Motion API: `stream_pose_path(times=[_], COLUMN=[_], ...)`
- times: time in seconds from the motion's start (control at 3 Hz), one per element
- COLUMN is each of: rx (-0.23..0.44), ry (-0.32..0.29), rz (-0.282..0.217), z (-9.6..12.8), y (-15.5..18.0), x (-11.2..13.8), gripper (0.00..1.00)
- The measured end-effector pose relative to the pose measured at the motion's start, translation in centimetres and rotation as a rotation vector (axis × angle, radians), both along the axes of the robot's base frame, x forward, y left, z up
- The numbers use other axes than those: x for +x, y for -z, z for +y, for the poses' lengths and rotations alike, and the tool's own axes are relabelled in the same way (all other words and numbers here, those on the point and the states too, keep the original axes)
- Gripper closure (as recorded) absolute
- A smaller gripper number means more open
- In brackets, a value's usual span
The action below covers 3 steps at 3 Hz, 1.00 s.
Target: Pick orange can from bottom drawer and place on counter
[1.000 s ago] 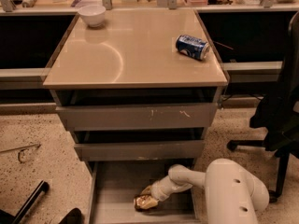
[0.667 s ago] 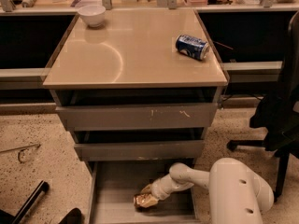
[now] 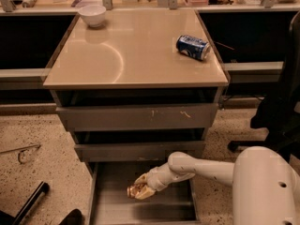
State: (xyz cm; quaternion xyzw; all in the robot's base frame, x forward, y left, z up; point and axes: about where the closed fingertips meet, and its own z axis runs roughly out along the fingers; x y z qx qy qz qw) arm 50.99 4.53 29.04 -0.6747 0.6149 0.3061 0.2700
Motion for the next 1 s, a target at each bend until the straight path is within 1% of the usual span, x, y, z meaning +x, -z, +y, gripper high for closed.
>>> stream_pose_path(times=[0.33,0.67,1.0], rx=[0.0,-0.014,-0.007], ry=[0.0,-0.005,-0.026], rz=[0.0,-0.037,-0.112], z=[0.0,0.5,1.6], y=[0.0,-3.3,-10.5], x=[0.0,-0.2,-0.2], gripper=[1.0,1.0,1.0])
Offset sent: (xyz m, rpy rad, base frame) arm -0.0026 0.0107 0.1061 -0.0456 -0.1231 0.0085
